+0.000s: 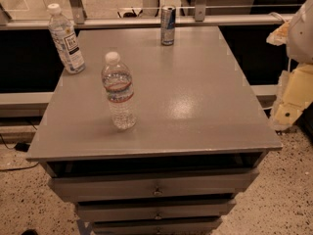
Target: Move water bottle near redbull can
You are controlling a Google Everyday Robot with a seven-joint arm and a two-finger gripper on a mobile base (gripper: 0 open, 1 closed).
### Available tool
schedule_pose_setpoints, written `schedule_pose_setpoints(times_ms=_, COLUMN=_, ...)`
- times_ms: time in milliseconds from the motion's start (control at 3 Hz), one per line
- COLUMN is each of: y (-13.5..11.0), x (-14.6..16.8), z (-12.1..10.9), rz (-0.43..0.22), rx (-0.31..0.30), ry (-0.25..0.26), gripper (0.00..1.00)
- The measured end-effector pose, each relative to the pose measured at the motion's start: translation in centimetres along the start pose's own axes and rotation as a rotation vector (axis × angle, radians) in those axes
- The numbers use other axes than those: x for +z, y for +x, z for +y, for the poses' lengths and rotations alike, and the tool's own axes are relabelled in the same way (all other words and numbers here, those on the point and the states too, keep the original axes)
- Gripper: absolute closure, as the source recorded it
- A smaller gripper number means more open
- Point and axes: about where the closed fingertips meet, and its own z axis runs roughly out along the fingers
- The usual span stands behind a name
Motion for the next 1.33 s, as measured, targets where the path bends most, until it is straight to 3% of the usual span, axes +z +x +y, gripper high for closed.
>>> schedule_pose_setpoints(times_ms=333, y=0.0, x=0.0, z=0.0, rz=0.000, rx=0.000, ry=0.000, gripper=0.00)
schedule_pose_setpoints(times_ms=667, y=-0.6, x=1.0, z=0.0, rz=-0.071, rx=0.029, ry=-0.023, gripper=0.00)
schedule_pose_setpoints(times_ms=1000, y=-3.3, x=4.5, z=-0.7, rz=-0.237, rx=0.106, ry=-0.103, gripper=0.00)
schedule_pose_setpoints(times_ms=1333, y=-7.7, x=7.4, z=-2.0, rz=-0.404, rx=0.149, ry=-0.174, gripper=0.00)
